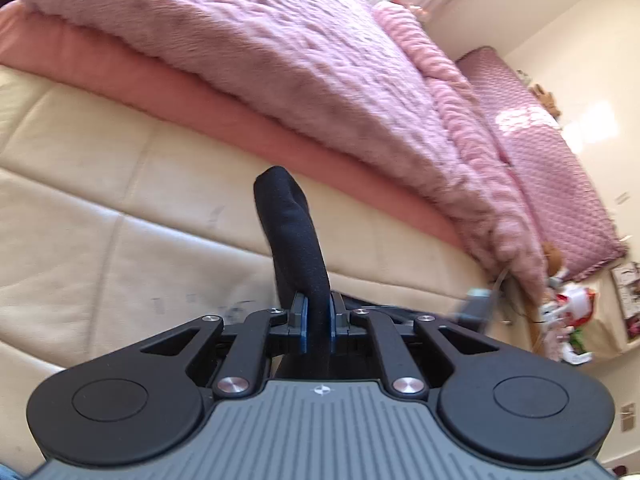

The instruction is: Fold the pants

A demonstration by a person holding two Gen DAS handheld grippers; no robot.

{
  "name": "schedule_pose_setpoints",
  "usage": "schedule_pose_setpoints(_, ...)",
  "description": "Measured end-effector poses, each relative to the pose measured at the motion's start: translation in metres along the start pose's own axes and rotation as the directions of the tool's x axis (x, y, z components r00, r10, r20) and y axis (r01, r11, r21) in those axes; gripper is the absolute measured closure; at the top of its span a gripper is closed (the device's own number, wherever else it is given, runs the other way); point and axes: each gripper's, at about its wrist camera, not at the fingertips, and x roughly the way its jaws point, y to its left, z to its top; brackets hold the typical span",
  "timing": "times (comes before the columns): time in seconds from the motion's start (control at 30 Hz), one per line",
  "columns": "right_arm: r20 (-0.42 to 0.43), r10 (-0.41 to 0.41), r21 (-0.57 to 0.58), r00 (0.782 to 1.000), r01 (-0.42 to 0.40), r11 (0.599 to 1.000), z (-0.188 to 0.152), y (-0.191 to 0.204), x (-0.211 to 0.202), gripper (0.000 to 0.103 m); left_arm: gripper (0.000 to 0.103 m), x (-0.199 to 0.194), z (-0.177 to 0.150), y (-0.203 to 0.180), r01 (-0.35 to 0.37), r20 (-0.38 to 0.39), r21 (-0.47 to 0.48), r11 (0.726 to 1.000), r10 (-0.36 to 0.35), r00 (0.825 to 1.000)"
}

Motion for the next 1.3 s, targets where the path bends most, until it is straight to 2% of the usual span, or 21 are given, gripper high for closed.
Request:
schedule_pose_setpoints(0.13, 0.005, 0.011, 0.017, 1.0, -0.011, 1.0, 0.0, -0.006, 0.005, 0.103, 0.094, 0.012, 0.008, -0.026, 0.033, -0.021, -0.006, 0.999, -0.034, 0.999)
schedule_pose_setpoints(0.3, 0.043, 0.024, 0.057, 0.999, -0.026, 0.998, -0.013, -0.024, -0.038, 0.103, 0.093, 0.027, 0.008, -0.066, 0.043, -0.038, -0.001, 0.999, -0.043, 0.998)
schedule_pose_setpoints(0.43, 0.059, -0.054, 0.123, 0.997, 0.046, 0.991, -0.047, -0.063, -0.091, 0.103, 0.094, 0.044, 0.0, -0.101, 0.066, -0.054, 0.023, 0.998, -0.065, 0.996)
schedule_pose_setpoints(0.5, 0.045, -0.128, 0.164, 0.991, 0.119, 0.979, -0.07, -0.089, -0.118, 0.099, 0.094, 0.056, -0.006, -0.119, 0.076, -0.071, 0.039, 0.996, -0.073, 0.995)
schedule_pose_setpoints(0.53, 0.027, -0.165, 0.188, 0.986, 0.158, 0.969, -0.081, -0.102, -0.129, 0.094, 0.094, 0.064, -0.009, -0.127, 0.078, -0.082, 0.044, 0.996, -0.074, 0.994)
schedule_pose_setpoints(0.6, -0.012, -0.198, 0.25, 0.98, 0.195, 0.948, -0.105, -0.125, -0.145, 0.09, 0.094, 0.081, -0.017, -0.144, 0.083, -0.113, 0.06, 0.995, -0.075, 0.991)
schedule_pose_setpoints(0.73, -0.036, -0.158, 0.43, 0.987, 0.158, 0.889, -0.147, -0.157, -0.158, 0.09, 0.093, 0.118, -0.037, -0.178, 0.05, -0.179, 0.121, 0.991, -0.028, 0.983)
schedule_pose_setpoints(0.83, -0.025, -0.101, 0.498, 0.995, 0.1, 0.861, -0.157, -0.161, -0.153, 0.091, 0.093, 0.146, -0.048, -0.194, 0.019, -0.212, 0.127, 0.992, 0.009, 0.977)
schedule_pose_setpoints(0.97, -0.046, -0.054, 0.516, 0.997, 0.07, 0.854, -0.164, -0.152, -0.14, 0.091, 0.093, 0.179, -0.061, -0.205, -0.01, -0.25, 0.112, 0.994, 0.038, 0.967)
schedule_pose_setpoints(1.13, -0.023, -0.026, 0.558, 0.999, 0.034, 0.829, -0.174, -0.158, -0.137, 0.091, 0.093, 0.218, -0.073, -0.212, -0.024, -0.297, 0.087, 0.996, 0.049, 0.954)
schedule_pose_setpoints(1.23, -0.016, -0.016, 0.57, 1.0, 0.022, 0.821, -0.173, -0.161, -0.136, 0.091, 0.093, 0.244, -0.079, -0.209, -0.037, -0.326, 0.068, 0.997, 0.057, 0.944)
schedule_pose_setpoints(1.3, -0.008, -0.012, 0.577, 1.0, 0.015, 0.817, -0.174, -0.163, -0.137, 0.091, 0.093, 0.261, -0.083, -0.201, -0.032, -0.364, 0.04, 0.999, 0.045, 0.931)
